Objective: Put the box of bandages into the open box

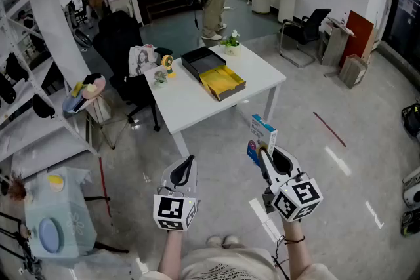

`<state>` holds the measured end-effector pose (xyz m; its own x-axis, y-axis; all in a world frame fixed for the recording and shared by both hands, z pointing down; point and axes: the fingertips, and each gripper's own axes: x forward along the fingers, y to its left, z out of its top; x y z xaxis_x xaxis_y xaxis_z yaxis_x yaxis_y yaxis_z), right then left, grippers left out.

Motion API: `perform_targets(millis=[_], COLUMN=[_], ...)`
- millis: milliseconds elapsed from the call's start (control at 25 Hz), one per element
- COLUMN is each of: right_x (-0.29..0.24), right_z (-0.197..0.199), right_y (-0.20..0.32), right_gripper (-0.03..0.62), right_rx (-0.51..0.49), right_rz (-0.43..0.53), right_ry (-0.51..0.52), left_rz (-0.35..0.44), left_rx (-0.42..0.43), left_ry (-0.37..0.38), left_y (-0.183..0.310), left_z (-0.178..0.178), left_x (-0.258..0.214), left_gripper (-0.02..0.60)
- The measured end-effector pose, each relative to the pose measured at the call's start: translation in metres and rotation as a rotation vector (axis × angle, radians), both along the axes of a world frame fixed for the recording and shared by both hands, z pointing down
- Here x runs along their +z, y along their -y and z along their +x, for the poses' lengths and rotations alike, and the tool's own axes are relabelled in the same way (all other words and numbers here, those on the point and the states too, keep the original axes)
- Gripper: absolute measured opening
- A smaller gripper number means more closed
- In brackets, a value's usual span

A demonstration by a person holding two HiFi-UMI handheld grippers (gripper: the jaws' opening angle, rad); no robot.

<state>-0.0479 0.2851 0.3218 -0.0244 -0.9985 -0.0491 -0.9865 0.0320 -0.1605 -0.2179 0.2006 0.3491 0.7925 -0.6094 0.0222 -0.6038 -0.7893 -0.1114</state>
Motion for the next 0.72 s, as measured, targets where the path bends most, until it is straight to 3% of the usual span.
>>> perform_targets(millis=[720], right_x=[0.012], right_z=[0.018], right_y=[0.002], right_gripper=[0.089], right_rx=[0.004], right_rz=[0.024], right_ry=[0.050], left_rz=[-0.015], left_rx=[-0.020], left_ry=[-0.012], left_y=[0.000], left_z=[0.008], left_x=[0.013], left_gripper=[0.021])
